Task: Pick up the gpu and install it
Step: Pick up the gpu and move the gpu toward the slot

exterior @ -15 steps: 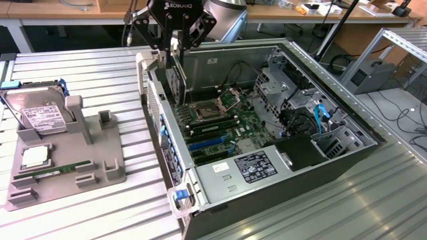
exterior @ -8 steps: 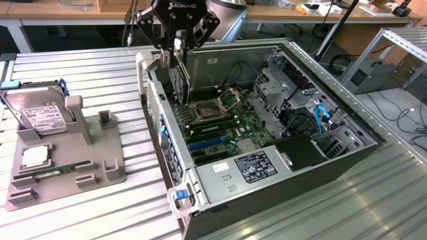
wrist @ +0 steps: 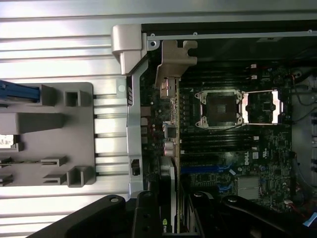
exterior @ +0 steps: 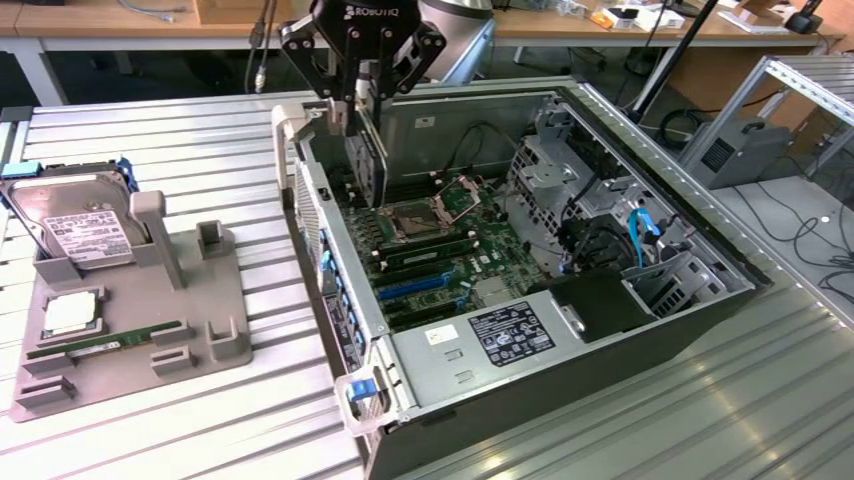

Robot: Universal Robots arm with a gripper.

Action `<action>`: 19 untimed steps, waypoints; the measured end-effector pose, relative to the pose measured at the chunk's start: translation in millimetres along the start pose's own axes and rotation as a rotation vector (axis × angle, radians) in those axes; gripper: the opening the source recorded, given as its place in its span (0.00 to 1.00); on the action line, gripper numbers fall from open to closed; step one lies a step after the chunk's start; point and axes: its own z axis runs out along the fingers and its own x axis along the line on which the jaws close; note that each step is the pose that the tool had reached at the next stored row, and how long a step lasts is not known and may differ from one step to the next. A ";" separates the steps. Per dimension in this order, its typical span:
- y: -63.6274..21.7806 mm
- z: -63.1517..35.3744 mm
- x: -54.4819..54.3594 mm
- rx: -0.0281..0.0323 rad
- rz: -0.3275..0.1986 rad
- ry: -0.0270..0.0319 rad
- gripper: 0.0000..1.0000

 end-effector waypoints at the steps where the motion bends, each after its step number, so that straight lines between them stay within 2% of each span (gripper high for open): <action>1: 0.0 0.0 -0.6 0.0000 0.000 0.0000 0.27; 19: 0.4 0.3 -11.2 -0.0001 0.000 0.0000 0.27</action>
